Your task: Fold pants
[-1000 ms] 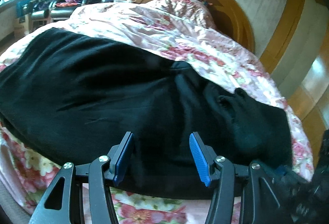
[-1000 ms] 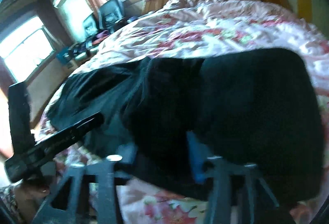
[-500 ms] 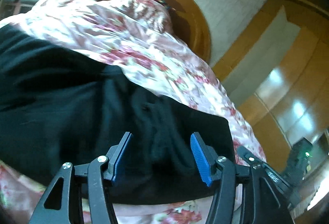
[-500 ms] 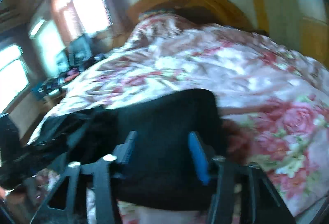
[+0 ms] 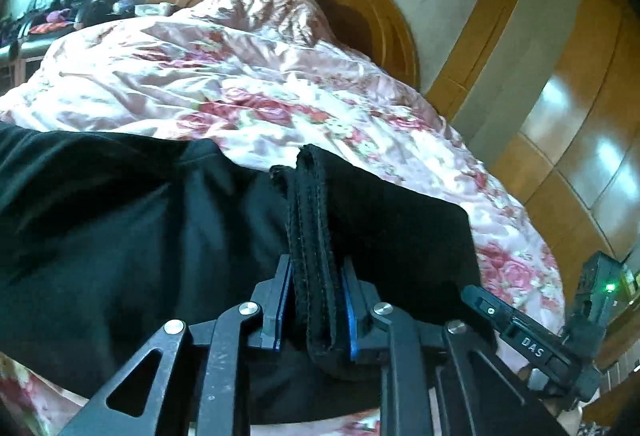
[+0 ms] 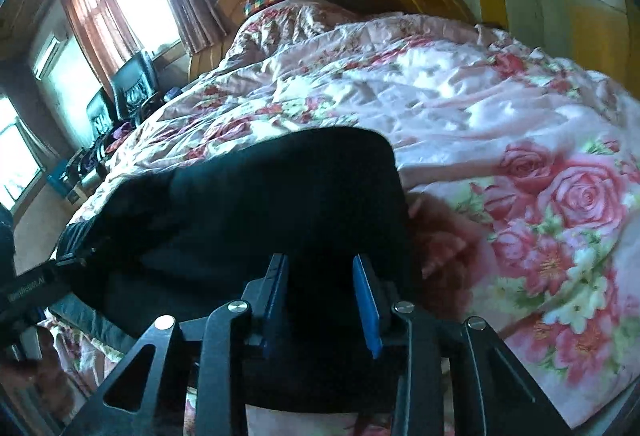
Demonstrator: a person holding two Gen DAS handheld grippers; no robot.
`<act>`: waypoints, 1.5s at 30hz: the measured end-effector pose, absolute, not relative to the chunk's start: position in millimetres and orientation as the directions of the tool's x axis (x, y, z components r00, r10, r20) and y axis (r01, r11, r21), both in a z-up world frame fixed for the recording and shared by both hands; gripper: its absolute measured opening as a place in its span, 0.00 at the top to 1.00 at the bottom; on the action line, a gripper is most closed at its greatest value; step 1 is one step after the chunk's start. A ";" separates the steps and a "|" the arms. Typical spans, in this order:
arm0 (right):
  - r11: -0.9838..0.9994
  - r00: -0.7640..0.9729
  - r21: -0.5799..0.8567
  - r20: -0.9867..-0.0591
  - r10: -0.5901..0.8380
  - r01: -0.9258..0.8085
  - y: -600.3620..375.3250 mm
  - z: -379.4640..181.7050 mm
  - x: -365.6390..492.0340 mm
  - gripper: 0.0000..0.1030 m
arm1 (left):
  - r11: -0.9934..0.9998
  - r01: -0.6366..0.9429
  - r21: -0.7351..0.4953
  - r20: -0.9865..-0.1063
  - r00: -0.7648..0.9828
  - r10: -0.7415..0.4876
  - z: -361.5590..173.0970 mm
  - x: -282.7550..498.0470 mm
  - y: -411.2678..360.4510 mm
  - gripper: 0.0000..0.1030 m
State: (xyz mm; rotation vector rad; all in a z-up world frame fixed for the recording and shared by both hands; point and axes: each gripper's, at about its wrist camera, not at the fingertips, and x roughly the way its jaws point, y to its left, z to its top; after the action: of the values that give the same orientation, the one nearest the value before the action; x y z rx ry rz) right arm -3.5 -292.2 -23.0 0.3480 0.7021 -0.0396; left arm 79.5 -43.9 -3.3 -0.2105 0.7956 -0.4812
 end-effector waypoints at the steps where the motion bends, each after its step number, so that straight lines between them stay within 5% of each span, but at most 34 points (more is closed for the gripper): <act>1: 0.948 0.761 0.283 -0.644 0.076 0.145 -288.3 -24.0 -2.1 0.68 | 0.885 0.312 -0.345 -0.659 0.591 -0.465 -12.5 82.6 -43.2 0.80; 6: 0.979 0.737 0.173 -0.675 0.036 0.110 -271.9 -35.4 4.1 0.63 | 0.895 0.313 -0.318 -0.669 0.595 -0.446 -40.2 83.0 -39.8 0.79; 14: 0.985 0.742 0.146 -0.670 0.029 0.093 -268.1 -36.5 1.3 0.54 | 0.853 0.209 -0.478 -0.617 0.612 -0.495 -28.2 71.8 15.6 0.58; 32: 0.985 0.747 0.150 -0.664 0.038 0.084 -264.9 -36.7 0.2 0.45 | 0.750 -0.362 -0.553 -0.623 0.777 -0.085 -32.1 32.3 179.6 0.48; 45: 0.984 0.749 0.155 -0.661 0.040 0.084 -264.0 -37.5 -0.5 0.44 | 0.515 -0.423 -0.746 -0.592 0.775 -0.221 -76.6 33.7 232.6 0.47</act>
State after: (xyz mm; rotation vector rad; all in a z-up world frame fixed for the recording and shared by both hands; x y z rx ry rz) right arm -0.5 -264.0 -37.5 0.1792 0.7248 -0.0244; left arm 33.7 232.6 -76.6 -1.0454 0.7054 0.1338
